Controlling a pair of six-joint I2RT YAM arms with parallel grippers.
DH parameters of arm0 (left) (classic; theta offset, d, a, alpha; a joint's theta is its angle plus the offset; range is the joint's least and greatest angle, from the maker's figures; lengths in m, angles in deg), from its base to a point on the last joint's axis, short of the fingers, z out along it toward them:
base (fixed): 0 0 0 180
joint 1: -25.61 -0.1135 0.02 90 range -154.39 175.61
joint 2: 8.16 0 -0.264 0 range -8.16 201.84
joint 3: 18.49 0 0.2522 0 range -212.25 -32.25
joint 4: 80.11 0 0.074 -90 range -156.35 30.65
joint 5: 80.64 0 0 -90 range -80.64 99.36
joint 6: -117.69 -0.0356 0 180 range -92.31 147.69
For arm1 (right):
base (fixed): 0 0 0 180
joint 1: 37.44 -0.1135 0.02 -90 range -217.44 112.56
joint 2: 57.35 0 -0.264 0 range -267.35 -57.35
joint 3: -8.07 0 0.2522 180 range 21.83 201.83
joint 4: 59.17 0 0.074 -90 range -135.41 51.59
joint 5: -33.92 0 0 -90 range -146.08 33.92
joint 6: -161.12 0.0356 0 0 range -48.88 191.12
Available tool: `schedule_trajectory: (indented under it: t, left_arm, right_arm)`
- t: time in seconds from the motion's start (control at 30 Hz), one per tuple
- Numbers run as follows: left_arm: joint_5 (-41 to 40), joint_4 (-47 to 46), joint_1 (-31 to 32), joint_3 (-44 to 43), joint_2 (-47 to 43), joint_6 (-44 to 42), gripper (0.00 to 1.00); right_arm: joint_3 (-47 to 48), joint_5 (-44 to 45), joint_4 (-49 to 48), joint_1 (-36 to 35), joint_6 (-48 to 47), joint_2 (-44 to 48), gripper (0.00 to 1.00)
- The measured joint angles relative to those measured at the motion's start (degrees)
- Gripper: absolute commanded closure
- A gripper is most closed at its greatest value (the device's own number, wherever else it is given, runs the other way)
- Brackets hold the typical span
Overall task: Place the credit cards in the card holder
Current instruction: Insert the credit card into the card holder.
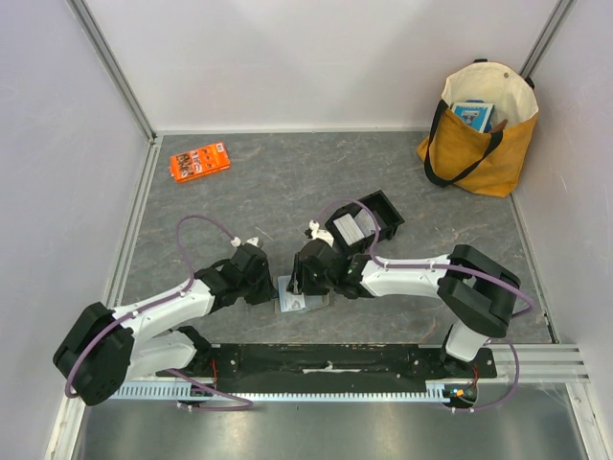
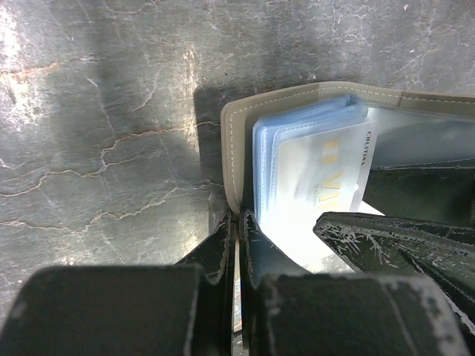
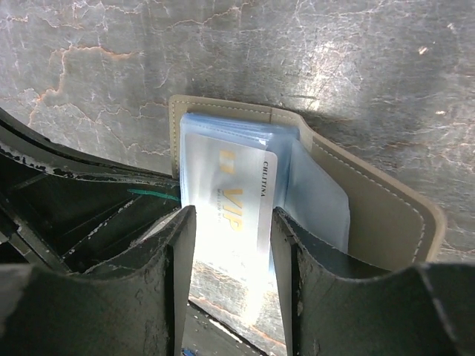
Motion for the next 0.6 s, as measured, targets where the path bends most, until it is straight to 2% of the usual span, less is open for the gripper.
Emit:
schedule_trajectory:
  t: [0.17, 0.5, 0.6]
  left_arm:
    - [0.13, 0.02, 0.02, 0.0, -0.02, 0.0, 0.98]
    - [0.59, 1.2, 0.02, 0.0, -1.18, 0.0, 0.98]
    - [0.59, 1.33, 0.02, 0.0, -1.81, 0.0, 0.98]
  right_arm:
    - [0.96, -1.01, 1.97, -0.55, -0.59, -0.04, 0.49]
    - [5.09, -4.66, 6.16, -0.76, -0.55, -3.74, 0.44]
    - [5.49, -4.7, 6.67, -0.74, -0.74, -3.98, 0.4]
